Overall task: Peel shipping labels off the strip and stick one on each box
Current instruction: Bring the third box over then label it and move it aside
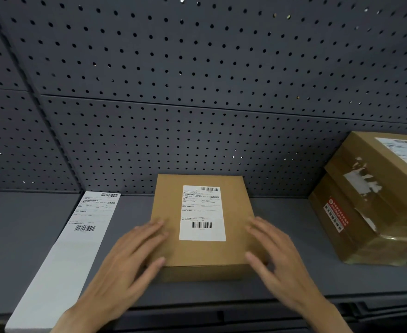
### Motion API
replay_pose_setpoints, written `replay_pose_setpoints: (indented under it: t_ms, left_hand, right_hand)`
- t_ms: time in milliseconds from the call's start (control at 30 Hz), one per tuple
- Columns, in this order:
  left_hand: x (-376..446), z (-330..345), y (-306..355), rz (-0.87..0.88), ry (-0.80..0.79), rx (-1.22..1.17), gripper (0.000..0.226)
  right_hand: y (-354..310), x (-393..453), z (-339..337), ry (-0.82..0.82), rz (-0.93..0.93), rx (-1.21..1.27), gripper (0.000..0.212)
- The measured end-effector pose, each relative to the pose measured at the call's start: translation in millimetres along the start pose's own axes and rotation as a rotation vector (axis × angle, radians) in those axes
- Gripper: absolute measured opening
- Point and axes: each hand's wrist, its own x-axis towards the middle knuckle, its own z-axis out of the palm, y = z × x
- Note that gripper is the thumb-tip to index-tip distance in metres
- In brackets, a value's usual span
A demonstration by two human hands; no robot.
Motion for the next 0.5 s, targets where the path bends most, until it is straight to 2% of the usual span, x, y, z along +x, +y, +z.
replay_pose_setpoints:
  t_ms: [133,200,267,433,500]
  left_hand:
    - [-5.3,19.9,16.8,-0.585,0.326,-0.719,0.045]
    - [-3.6,33.1,27.7,-0.733,0.4,-0.921,0.048]
    - [-4.2,43.9,35.9,-0.77,0.406,-0.986,0.05]
    - [-3.1,53.7,35.2,-0.828,0.414,-0.975,0.061]
    - [0.8,56.3,41.1,-0.838,0.422,-0.965,0.063]
  right_hand:
    - [-8.2,3.0,19.2,0.224,0.51,0.797,0.061]
    - [-18.9,0.8,33.0,0.225,0.639,1.017,0.07]
    - [-27.2,-1.9,44.4,0.222,0.693,1.058,0.084]
    - [-37.8,1.6,51.7,0.279,0.73,1.048,0.075]
    - [-34.8,-0.1,47.1,0.296,0.749,1.065,0.078]
